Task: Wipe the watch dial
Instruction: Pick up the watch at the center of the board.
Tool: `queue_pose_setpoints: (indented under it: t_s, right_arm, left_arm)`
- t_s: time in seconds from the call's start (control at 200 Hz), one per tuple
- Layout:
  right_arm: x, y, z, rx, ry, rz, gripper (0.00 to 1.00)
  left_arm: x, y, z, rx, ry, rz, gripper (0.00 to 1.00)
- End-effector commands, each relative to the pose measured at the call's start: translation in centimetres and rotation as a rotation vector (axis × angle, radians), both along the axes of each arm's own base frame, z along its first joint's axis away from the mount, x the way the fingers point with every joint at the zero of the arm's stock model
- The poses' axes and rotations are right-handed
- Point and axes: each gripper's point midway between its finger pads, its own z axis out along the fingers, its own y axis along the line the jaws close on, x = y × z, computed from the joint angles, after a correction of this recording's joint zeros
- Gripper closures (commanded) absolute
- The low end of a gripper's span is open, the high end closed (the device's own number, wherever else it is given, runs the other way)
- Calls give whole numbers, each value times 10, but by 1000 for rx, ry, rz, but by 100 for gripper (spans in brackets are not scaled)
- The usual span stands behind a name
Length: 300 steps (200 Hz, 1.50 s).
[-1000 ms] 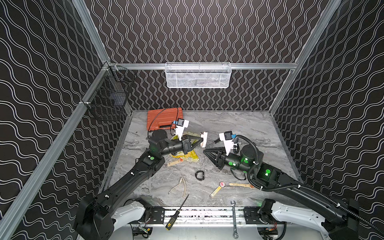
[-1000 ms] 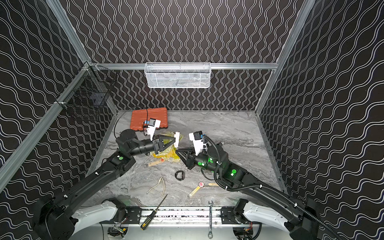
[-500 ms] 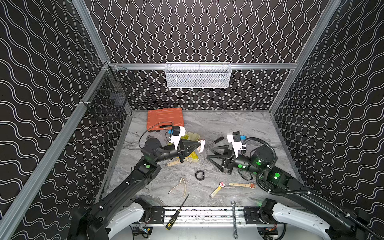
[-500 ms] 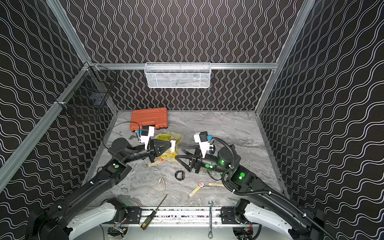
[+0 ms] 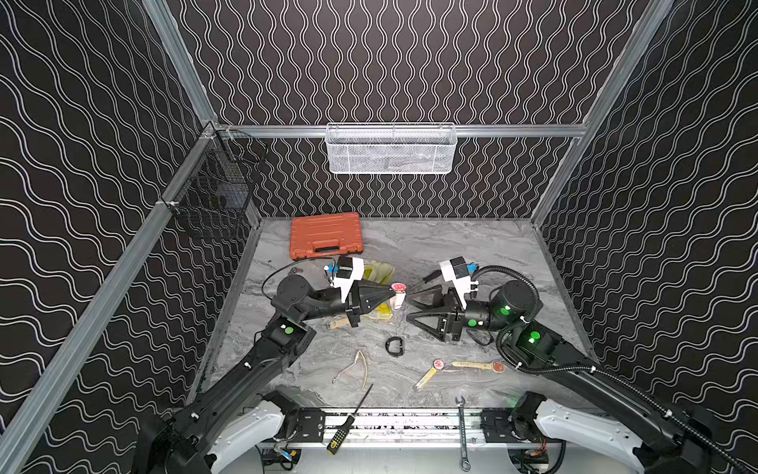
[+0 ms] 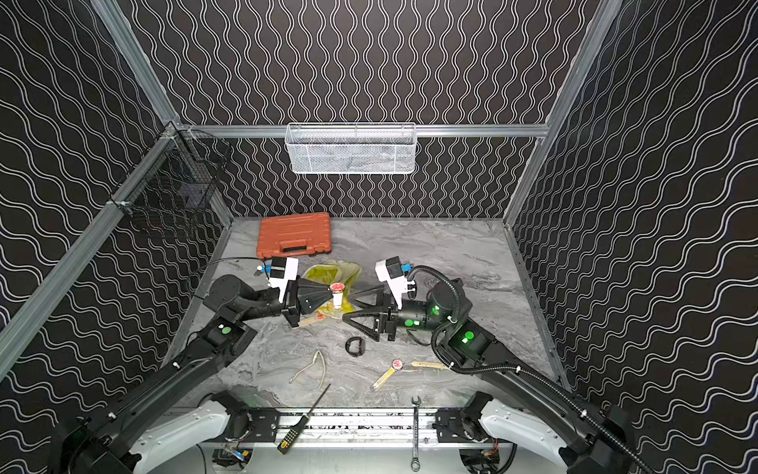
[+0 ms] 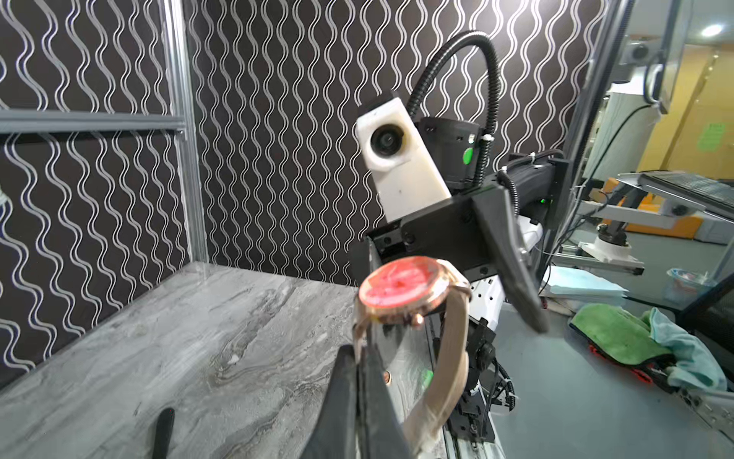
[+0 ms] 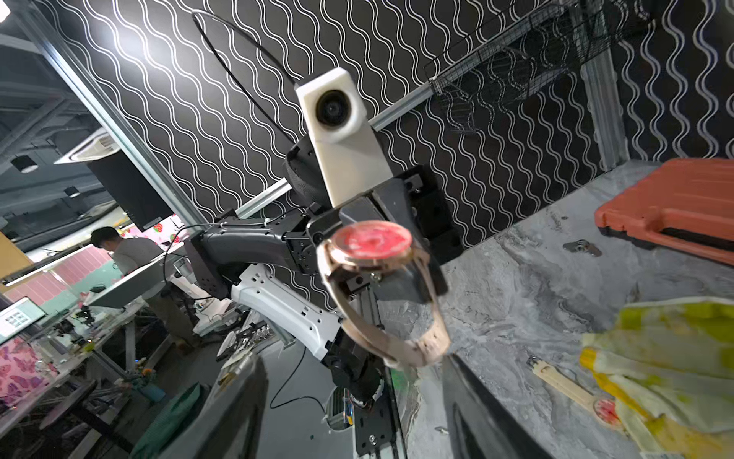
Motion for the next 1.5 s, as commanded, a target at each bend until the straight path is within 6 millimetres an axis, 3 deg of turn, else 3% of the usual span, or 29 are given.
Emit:
queue_pose_setpoints:
  t_s: [0.0,0.16,0.26,0.395,0.63,0.761,0.966,1.281,1.496]
  right_arm:
    - [2,4,-2,8,-44,10,26]
    - [-5,22,-13,-61,47,142,21]
    - [-16,21,-9,-31,48,199,14]
    - [-14,18,-4,3,42,166,1]
    - [-9,25,3,71,114,200,1]
    - [-9,27,6,95,145,219,4]
    - [-1,31,-6,63,191,189,12]
    - [1,33,-7,82,239,197,41]
    - [6,36,-21,49,283,184,57]
  left_arm:
    - [-6,0,1,17,-64,-14,100]
    - [-2,0,-4,66,-77,17,100]
    - [0,0,-8,81,-90,24,100]
    - [0,0,-9,70,-106,31,100]
    - [-4,2,-10,60,-128,23,100]
    - [-5,3,-12,47,-137,25,100]
    - [-9,3,-7,26,-143,11,100]
    - [-12,5,-2,1,-147,1,100]
    - [-14,5,4,-22,-134,-10,100]
